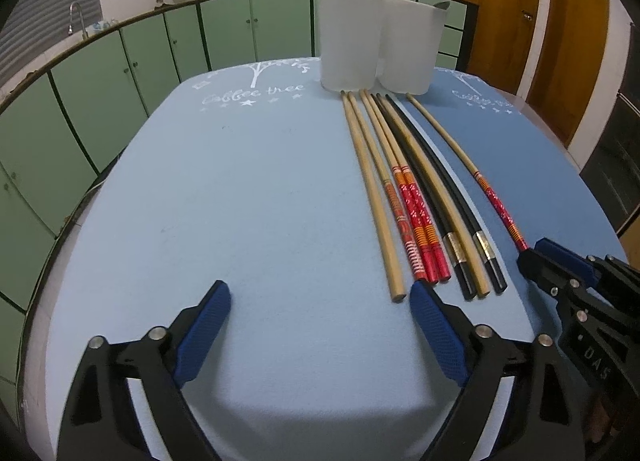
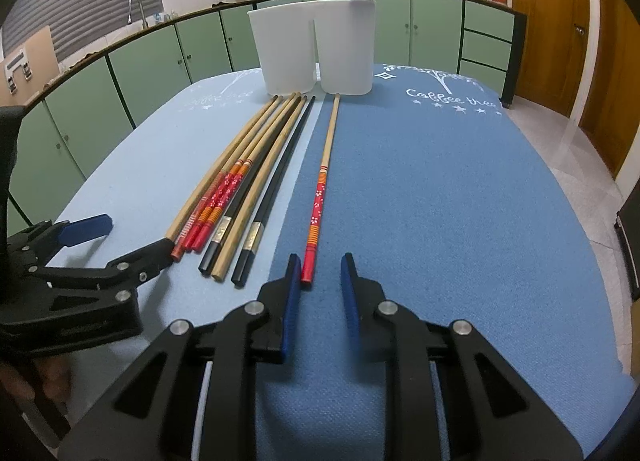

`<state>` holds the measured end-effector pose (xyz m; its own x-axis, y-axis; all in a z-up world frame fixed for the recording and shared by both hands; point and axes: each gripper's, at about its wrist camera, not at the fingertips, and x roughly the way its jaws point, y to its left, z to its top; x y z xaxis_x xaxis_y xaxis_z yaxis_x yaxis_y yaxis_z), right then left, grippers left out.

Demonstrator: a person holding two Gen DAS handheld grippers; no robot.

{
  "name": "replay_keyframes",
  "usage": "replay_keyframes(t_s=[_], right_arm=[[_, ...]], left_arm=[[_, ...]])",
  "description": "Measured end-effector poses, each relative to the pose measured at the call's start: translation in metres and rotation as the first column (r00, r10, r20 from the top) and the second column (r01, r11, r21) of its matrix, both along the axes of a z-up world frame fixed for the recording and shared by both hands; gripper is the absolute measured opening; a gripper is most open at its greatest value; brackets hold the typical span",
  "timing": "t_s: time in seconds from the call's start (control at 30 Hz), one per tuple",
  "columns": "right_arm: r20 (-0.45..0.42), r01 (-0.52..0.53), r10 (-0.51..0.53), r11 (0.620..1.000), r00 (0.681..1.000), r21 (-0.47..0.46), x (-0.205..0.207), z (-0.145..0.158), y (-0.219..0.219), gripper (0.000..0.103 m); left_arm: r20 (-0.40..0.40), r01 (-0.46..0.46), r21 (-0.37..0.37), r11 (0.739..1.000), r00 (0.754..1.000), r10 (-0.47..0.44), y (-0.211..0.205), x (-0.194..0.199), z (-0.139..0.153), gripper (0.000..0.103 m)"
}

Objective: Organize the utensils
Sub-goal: 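Grasp a plain wooden chopstick with the left tool while the right grasps a red-patterned chopstick, then lift both chopsticks and carry them over the white holder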

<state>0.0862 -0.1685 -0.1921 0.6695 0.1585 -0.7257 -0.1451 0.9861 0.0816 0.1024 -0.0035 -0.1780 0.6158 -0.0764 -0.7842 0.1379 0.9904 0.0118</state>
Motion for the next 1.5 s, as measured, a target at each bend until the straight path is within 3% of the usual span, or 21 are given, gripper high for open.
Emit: replay_keyframes(t_s=[0.23,0.43,0.47,0.53,0.73,0.93,1.13,1.5], right_arm=[[0.0,0.011,-0.011,1.0,1.0,0.007,0.0,0.0,-0.003,0.016],[-0.005,0.02,-0.02,1.0,1.0,0.017,0.002,0.0,-0.006,0.005],[-0.007,0.018,-0.018,1.0,1.0,0.016,0.002,0.0,-0.006,0.005],[-0.01,0.016,-0.016,1.0,1.0,0.018,0.003,0.0,-0.007,0.005],[-0.023,0.023,-0.022,0.999,0.999,0.033,0.001,0.004,-0.01,0.005],[0.002,0.016,-0.016,0.999,1.0,0.05,-0.004,0.021,-0.015,0.005],[0.066,0.011,-0.014,0.998,0.998,0.054,-0.007,0.051,-0.022,0.005],[0.216,0.002,-0.023,0.995,0.976,0.1,0.005,0.132,-0.045,0.005]], left_arm=[[0.028,0.021,-0.01,1.0,0.999,-0.021,-0.008,-0.005,0.002,0.059],[0.049,0.037,-0.015,0.999,0.998,-0.037,-0.016,-0.01,0.005,0.026],[0.048,0.038,-0.02,0.999,0.998,-0.037,-0.016,-0.009,0.005,0.017],[0.042,0.033,-0.035,0.999,0.999,-0.032,-0.014,-0.008,0.006,0.008],[0.023,0.025,-0.061,0.998,0.999,-0.024,-0.013,-0.007,0.011,0.007],[0.067,0.029,-0.056,0.998,0.997,-0.026,-0.013,-0.016,0.034,0.007],[0.156,0.035,-0.061,0.998,0.987,-0.025,-0.011,-0.026,0.07,0.007],[0.332,0.065,-0.09,0.994,0.943,-0.032,-0.007,-0.025,0.146,0.007]])
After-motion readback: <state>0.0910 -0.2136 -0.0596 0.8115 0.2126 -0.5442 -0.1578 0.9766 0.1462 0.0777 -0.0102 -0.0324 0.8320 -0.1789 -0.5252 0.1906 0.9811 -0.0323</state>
